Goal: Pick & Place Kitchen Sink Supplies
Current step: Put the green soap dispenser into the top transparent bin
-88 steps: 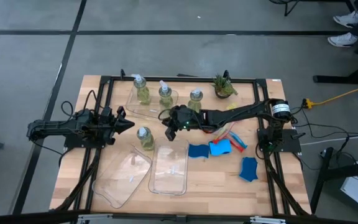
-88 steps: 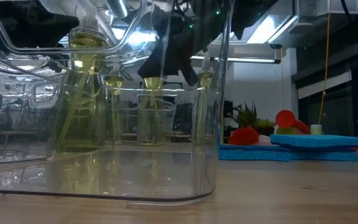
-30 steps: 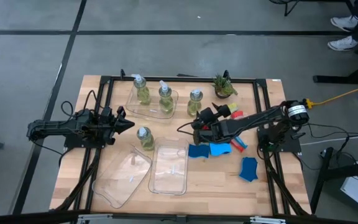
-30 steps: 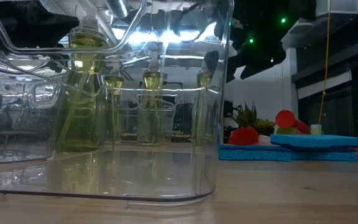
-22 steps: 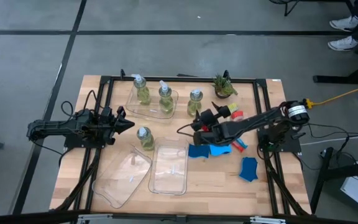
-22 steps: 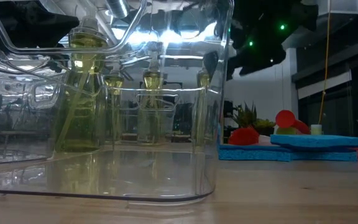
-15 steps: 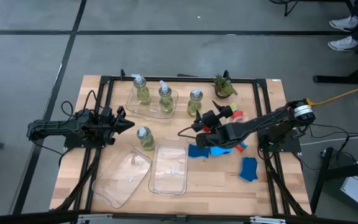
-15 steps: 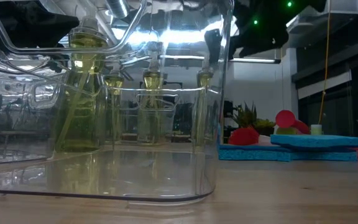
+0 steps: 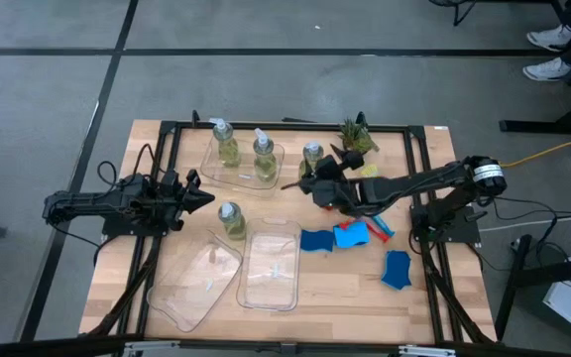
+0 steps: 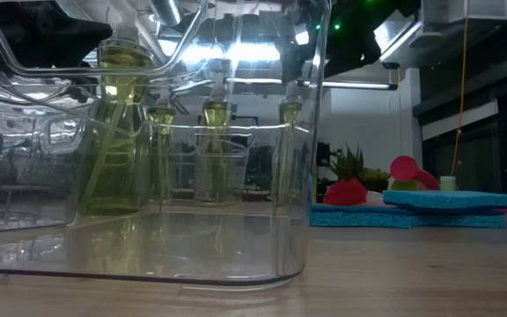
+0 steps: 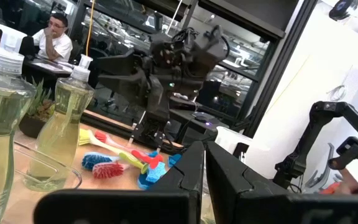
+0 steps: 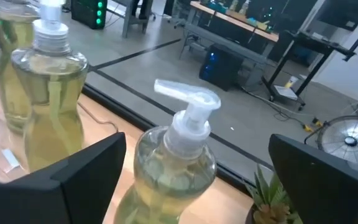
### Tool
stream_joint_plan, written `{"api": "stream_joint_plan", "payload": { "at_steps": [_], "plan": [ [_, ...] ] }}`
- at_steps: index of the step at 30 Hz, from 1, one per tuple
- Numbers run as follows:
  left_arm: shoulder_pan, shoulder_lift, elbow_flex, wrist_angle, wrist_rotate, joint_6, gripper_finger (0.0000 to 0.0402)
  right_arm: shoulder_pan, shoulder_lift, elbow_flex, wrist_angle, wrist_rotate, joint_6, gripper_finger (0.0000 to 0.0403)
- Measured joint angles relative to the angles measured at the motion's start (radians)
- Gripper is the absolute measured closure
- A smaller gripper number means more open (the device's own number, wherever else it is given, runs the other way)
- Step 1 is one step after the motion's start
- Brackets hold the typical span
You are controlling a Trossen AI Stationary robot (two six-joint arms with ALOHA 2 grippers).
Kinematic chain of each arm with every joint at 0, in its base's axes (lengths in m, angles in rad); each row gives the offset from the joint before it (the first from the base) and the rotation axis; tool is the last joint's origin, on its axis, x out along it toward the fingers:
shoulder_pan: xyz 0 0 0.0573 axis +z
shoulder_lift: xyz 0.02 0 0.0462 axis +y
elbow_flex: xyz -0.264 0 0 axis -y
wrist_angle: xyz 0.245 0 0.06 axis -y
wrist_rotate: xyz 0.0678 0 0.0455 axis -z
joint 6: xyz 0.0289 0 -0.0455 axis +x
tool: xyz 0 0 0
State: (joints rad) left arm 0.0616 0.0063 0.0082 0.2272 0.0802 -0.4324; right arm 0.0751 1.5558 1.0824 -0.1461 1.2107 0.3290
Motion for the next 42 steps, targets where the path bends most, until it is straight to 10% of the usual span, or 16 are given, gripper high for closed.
{"api": "stream_joint_plan", "payload": {
  "at_steps": [23,42],
  "plan": [
    [0.0,0.0,0.0,0.0,0.0,0.0,0.0391,-0.206,0.0,-0.017,0.134,-0.329,0.019,0.0027],
    [0.0,0.0,0.0,0.0,0.0,0.0,0.0391,-0.197,0.0,-0.02,0.164,-0.368,0.058,0.0289]
  ]
}}
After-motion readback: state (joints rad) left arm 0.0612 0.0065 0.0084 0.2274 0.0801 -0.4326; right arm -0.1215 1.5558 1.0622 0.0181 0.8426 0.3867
